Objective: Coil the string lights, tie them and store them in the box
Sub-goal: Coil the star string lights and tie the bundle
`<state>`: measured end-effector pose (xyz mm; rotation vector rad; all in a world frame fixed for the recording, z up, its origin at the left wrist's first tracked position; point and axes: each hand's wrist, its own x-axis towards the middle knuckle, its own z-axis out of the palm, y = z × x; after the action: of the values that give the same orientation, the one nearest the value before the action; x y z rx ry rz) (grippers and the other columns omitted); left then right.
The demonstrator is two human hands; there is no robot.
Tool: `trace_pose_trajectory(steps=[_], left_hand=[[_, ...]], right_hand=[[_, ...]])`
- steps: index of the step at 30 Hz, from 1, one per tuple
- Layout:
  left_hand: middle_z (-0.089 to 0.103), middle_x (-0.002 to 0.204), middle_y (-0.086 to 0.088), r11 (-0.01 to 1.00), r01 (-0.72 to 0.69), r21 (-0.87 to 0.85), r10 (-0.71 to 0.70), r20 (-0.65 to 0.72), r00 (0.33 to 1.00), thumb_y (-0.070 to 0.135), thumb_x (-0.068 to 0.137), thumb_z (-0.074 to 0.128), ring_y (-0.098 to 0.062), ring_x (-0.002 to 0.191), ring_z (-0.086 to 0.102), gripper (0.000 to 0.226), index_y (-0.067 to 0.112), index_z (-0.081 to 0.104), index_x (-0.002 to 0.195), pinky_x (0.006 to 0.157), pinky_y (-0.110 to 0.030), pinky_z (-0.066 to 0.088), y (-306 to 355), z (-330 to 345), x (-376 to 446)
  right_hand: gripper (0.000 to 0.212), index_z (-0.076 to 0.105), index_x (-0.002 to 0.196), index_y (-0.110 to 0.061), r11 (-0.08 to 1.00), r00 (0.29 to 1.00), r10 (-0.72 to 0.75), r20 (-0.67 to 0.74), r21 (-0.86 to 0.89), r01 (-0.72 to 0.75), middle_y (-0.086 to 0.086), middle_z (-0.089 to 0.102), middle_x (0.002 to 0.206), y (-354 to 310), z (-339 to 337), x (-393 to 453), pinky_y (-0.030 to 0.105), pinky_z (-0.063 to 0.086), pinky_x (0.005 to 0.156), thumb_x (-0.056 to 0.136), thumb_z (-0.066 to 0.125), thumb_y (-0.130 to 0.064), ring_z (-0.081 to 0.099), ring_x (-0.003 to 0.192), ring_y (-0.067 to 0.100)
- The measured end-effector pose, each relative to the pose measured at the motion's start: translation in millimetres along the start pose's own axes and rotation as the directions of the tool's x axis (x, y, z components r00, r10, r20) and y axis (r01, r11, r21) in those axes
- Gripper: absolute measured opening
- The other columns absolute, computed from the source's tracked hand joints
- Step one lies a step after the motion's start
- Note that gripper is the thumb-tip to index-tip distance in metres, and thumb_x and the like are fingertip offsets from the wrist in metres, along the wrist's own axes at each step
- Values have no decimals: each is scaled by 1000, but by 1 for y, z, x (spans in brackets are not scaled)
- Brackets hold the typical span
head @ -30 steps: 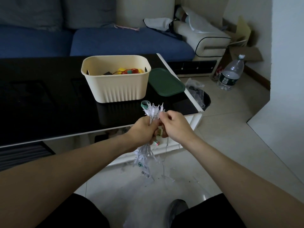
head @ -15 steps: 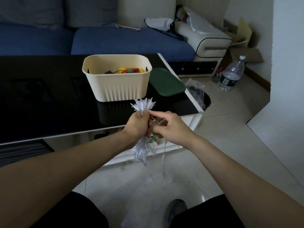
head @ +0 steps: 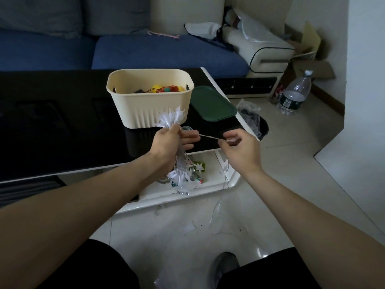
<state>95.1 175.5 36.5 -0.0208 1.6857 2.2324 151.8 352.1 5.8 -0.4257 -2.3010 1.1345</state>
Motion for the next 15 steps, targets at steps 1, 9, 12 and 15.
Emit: trace_pose_trajectory(steps=[1, 9, 12, 15], left_hand=[[75, 96, -18, 1000, 4, -7, -4, 10, 1000, 15, 106, 28, -28, 93, 73, 40, -8, 60, 103, 85, -34, 55, 0, -1, 0], [73, 76, -12, 993, -62, -97, 47, -155, 987, 14, 106, 29, -27, 76, 74, 34, 3, 55, 89, 84, -40, 58, 9, -4, -3], [50, 58, -5, 977, -89, -195, 39, -246, 968, 14, 105, 33, -20, 46, 54, 26, 6, 48, 85, 72, -43, 60, 11, -11, 3], [33, 58, -2, 989, -71, -133, 38, -235, 971, 18, 105, 34, -15, 44, 33, 21, 10, 41, 87, 53, -33, 52, 3, -11, 3]], right_hand=[[30, 66, 108, -15, 998, 998, 55, 6, 33, -55, 0, 68, 93, 3, 1, 0, 4, 46, 66, 82, 81, -12, 65, 74, 2], [22, 67, 96, -10, 924, 528, 302, 794, -108, -367, 3, 70, 71, 12, -8, -9, 28, 55, 62, 86, 78, -26, 63, 56, 14], [22, 69, 92, -4, 893, 404, 401, 822, -251, -374, 4, 70, 72, 35, -18, -6, 24, 55, 66, 87, 77, -25, 64, 62, 12], [16, 70, 96, 2, 876, 533, 394, 749, -131, -464, 11, 72, 78, 50, -27, -1, 20, 55, 65, 85, 77, -8, 67, 67, 16]])
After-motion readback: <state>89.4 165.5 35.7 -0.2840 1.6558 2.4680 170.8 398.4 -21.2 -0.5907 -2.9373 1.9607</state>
